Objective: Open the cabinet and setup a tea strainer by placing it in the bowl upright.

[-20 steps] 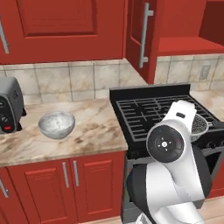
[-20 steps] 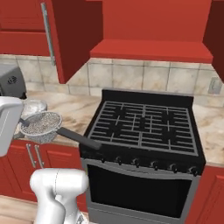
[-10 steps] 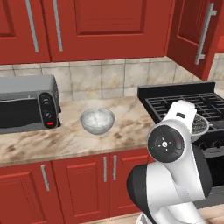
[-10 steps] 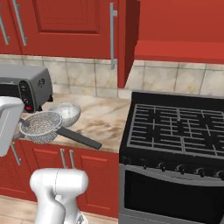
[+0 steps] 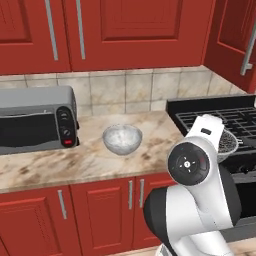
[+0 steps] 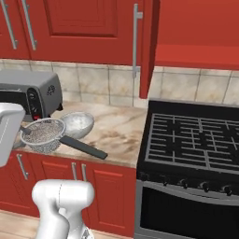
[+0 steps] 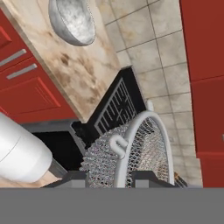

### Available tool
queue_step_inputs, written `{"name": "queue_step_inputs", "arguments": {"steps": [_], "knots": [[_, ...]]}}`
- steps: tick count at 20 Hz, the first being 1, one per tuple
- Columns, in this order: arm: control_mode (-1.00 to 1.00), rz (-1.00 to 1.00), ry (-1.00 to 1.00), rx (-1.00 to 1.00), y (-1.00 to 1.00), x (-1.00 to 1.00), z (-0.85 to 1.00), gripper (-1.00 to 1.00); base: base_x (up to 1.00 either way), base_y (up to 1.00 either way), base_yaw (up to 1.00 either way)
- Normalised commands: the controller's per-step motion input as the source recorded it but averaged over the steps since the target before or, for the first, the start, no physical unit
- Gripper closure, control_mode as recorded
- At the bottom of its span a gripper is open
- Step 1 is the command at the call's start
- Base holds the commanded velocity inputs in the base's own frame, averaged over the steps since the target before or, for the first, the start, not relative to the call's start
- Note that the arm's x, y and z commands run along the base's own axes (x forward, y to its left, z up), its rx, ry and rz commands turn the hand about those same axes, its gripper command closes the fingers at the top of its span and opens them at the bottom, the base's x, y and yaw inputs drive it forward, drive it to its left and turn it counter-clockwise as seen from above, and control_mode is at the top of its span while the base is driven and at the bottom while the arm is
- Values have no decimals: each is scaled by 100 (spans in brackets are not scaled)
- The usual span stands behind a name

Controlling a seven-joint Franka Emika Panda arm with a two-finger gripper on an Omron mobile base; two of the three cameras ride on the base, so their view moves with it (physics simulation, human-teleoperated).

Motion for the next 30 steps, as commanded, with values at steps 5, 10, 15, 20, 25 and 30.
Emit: {"name": "queue_step_inputs", "arguments": {"steps": [5,10,15,20,25,30], "knots": [[100,0,0,0,0,0,0,100,30,44,0],[100,0,0,0,0,0,0,100,9,63,-5],[100,0,0,0,0,0,0,100,5,52,-11],[100,0,0,0,0,0,0,100,0,4,-7],[100,0,0,0,0,0,0,100,24,0,-4],[100,0,0,0,0,0,0,100,57,5,-6]]}}
